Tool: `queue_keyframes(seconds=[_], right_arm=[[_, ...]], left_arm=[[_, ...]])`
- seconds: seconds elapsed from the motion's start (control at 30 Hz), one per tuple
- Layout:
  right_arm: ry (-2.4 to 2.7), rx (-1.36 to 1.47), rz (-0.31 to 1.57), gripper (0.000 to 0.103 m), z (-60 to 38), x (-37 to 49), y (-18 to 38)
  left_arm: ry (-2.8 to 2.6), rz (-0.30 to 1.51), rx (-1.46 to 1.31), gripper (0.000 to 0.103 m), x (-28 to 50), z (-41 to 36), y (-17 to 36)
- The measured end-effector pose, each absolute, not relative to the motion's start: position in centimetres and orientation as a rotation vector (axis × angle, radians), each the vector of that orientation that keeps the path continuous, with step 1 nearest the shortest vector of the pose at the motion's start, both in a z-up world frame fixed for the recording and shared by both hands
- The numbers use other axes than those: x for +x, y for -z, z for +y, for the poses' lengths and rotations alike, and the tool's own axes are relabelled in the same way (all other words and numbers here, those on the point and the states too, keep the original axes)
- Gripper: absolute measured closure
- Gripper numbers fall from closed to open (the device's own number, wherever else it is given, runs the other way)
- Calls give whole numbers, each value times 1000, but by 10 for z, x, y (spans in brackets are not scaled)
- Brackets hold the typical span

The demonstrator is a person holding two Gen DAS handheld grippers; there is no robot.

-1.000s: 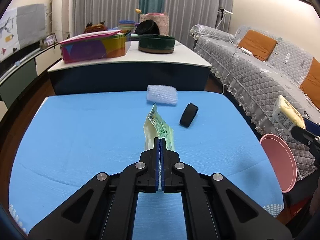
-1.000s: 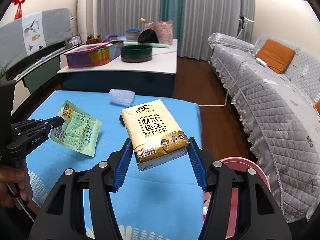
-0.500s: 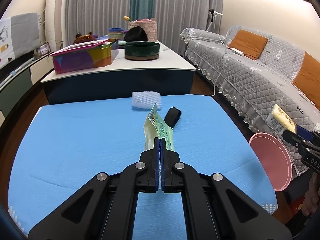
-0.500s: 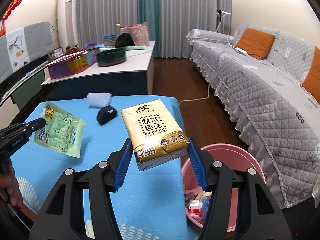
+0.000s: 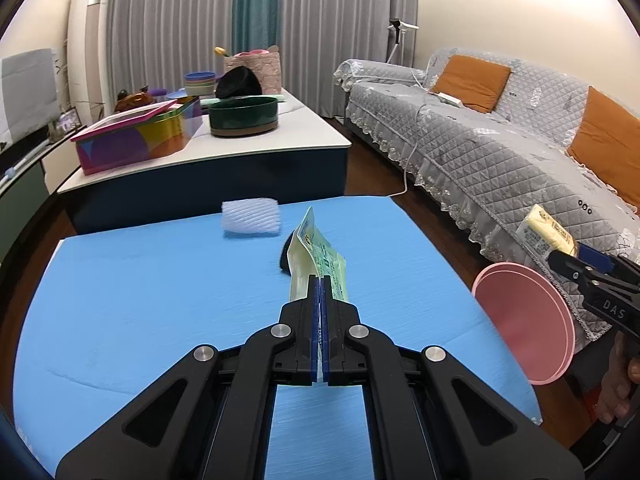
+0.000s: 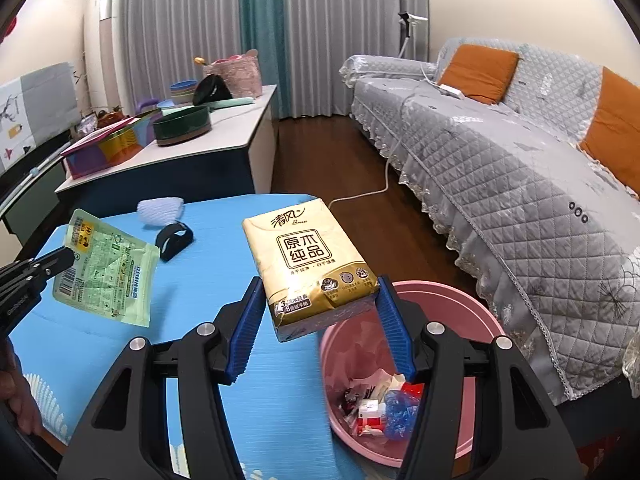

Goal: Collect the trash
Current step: 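Lift and carry the green wrapper and tissue pack over the pink bin with both tools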

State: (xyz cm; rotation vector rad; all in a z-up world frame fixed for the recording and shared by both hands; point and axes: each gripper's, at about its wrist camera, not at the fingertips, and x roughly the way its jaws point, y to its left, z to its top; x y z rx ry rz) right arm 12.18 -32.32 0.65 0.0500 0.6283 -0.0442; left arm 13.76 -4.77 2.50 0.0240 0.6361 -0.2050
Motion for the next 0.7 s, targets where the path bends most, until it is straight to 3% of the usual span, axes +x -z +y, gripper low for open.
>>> queue_keyframes(seconds=[0.7], right_arm=[[159, 103, 624, 46, -378, 113, -1]], left_arm=[[315, 631, 50, 102, 139, -112, -29]])
